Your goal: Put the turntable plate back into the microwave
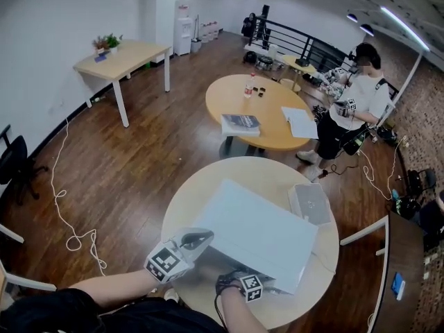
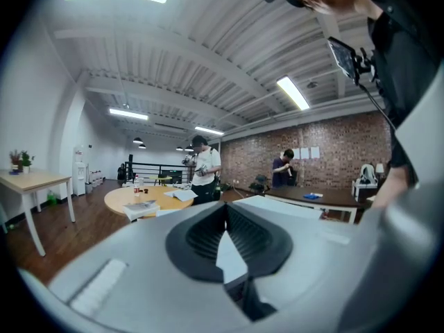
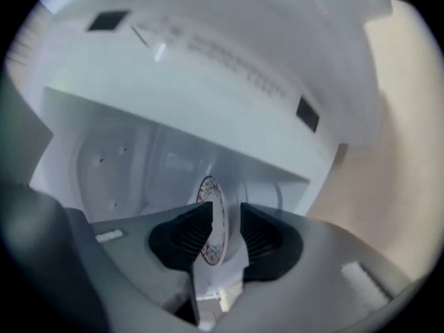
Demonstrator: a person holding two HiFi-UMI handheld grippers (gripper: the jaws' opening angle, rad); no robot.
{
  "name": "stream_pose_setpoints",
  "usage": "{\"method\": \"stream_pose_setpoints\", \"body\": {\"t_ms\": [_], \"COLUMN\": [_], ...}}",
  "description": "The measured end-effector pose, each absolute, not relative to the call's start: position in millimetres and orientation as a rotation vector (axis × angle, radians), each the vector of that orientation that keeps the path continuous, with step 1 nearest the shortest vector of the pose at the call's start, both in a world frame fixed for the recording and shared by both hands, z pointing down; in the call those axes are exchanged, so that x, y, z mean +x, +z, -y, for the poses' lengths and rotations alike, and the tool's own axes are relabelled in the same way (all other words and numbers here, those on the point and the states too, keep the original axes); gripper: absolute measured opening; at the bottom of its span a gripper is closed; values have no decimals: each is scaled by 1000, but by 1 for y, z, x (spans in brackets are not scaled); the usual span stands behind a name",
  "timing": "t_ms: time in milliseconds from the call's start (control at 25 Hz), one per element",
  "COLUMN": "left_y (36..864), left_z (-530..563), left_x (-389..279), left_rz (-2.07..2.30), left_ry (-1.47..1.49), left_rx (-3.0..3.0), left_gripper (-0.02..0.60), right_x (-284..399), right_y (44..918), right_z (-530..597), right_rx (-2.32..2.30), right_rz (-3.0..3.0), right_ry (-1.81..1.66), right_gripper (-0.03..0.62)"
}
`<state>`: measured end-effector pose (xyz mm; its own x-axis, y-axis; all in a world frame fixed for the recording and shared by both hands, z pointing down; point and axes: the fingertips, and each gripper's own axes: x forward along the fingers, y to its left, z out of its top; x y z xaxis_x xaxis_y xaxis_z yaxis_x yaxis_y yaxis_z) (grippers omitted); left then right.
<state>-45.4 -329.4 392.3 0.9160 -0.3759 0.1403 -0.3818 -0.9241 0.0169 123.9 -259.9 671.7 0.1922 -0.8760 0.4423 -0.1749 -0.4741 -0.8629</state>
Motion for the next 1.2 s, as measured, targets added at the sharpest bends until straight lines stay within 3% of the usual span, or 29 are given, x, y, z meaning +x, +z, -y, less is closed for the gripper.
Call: {"method": "stream_pose_setpoints", "body": {"t_ms": [840, 1200], "left_y": [376, 368], "left_z": [257, 265], "left_x": [-63, -60], "left_rz": [543, 503], "left_ry": [123, 98], "left_rx": [2977, 2952], "left_gripper": [6, 6], "right_x": [88, 71], "right_y": [568, 511], "right_z": [155, 163], "right_rx": [-1957, -2033], "right_rz": [-1639, -1889], "right_ry": [-1101, -906], "right_gripper": [118, 118]}}
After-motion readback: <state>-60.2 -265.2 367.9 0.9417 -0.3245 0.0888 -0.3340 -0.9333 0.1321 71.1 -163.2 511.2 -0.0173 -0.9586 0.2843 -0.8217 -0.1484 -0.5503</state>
